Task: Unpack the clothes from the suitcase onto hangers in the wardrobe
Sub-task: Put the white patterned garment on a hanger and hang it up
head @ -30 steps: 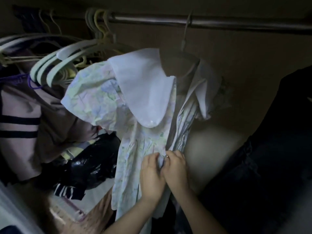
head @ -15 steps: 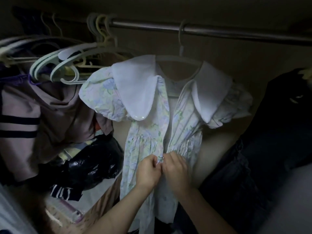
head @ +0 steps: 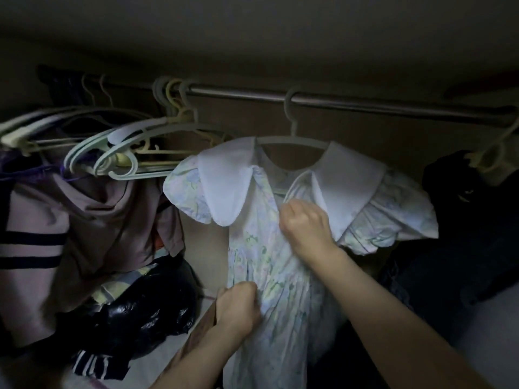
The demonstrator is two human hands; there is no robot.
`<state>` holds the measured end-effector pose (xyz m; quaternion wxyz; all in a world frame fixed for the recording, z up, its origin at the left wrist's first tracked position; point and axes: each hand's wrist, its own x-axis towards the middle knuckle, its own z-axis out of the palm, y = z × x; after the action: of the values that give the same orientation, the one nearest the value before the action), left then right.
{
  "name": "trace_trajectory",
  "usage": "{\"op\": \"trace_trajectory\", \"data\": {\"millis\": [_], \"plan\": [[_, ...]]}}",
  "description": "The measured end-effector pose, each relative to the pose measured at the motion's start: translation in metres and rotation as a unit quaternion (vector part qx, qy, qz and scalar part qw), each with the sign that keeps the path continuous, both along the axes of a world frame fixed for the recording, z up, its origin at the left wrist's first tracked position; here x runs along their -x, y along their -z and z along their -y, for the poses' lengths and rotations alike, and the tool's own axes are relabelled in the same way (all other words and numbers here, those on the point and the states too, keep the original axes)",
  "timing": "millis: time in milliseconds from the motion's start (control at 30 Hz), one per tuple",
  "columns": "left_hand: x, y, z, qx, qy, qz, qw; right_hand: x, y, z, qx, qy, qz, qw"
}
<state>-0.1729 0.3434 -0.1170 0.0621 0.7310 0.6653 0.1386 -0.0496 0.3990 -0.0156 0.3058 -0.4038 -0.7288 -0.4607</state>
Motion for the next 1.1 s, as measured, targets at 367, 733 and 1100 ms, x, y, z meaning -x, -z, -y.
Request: {"op": "trace_trajectory", "data": {"millis": [367,733,1100], "plan": [[0.019,-0.014,-0.008,-0.006,0.054,-0.187,0.981,0.004,-0.073,-0.021,-0.025,0.038,-0.137,0.990],[0.094,-0.165,-0.082,-0.424,-0.033,-0.089,0.901,-0.080,-0.055,-0.065,0.310,-0.071,-0.442,0.839],[0.112,-0.167,-0.075,-0.346,0.009,0.032,0.938,-0.103,-0.090,-0.114,0.397,-0.063,-0.412,0.818]]}}
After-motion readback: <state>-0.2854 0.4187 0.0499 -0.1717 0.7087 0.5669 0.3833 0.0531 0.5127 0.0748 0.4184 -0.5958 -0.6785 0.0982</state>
